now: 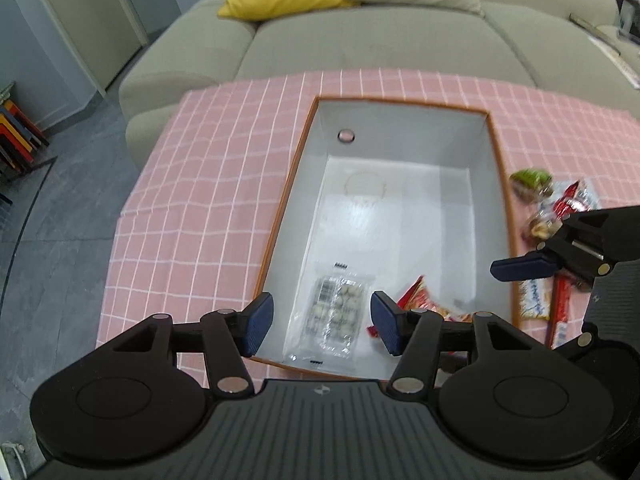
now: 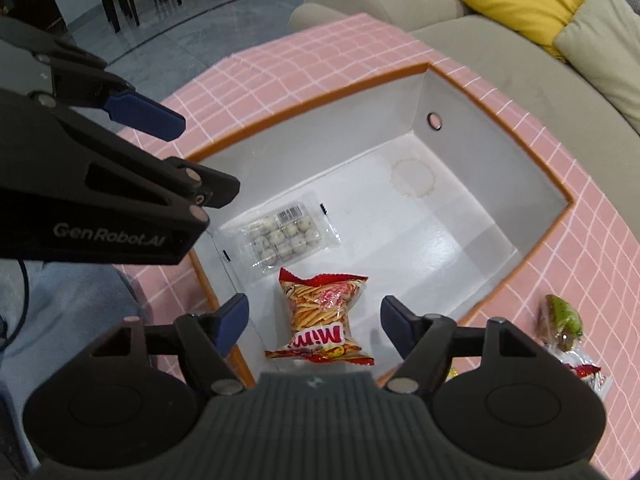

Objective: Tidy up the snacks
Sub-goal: 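Open both tools to drop the candy pack and chip bag into the box, then move both tools back toward the remaining snacks on the table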

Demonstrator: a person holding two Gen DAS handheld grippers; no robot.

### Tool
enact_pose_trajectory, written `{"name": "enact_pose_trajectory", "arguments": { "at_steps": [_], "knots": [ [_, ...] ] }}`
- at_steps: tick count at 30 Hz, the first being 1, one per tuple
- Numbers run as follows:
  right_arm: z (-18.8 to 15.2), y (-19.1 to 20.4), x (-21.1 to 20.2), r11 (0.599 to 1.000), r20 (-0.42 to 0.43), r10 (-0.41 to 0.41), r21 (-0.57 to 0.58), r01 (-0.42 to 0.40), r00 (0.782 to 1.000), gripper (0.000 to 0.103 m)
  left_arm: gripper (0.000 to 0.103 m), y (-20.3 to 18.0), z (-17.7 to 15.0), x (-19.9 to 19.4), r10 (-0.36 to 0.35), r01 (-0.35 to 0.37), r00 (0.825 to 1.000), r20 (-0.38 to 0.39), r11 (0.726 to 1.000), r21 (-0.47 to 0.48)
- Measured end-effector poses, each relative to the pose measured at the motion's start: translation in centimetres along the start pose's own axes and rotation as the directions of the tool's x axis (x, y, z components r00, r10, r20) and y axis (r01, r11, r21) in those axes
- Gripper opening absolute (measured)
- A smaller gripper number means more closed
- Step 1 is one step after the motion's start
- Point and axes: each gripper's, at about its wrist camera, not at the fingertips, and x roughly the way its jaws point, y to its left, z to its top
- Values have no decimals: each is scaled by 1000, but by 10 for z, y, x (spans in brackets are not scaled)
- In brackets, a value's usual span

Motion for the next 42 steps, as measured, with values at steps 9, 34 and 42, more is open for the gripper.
{"name": "enact_pose_trajectory", "arguments": {
  "at_steps": [9,34,42],
  "knots": [
    [-29,-9,-44,996,114,-22,86,12,993,77,66,-24,-9,-38,-34,37,992,124,999,-21],
    [-180,-54,-105,903,293,-303,393,175,907,82,67,-119,-54,-59,-233,259,937,260,963,-70],
    [-232,-67,-90,850,278,-409,464,252,869,81,67,-148,-74,-36,-297,320,926,233,945,-69]
  ]
}}
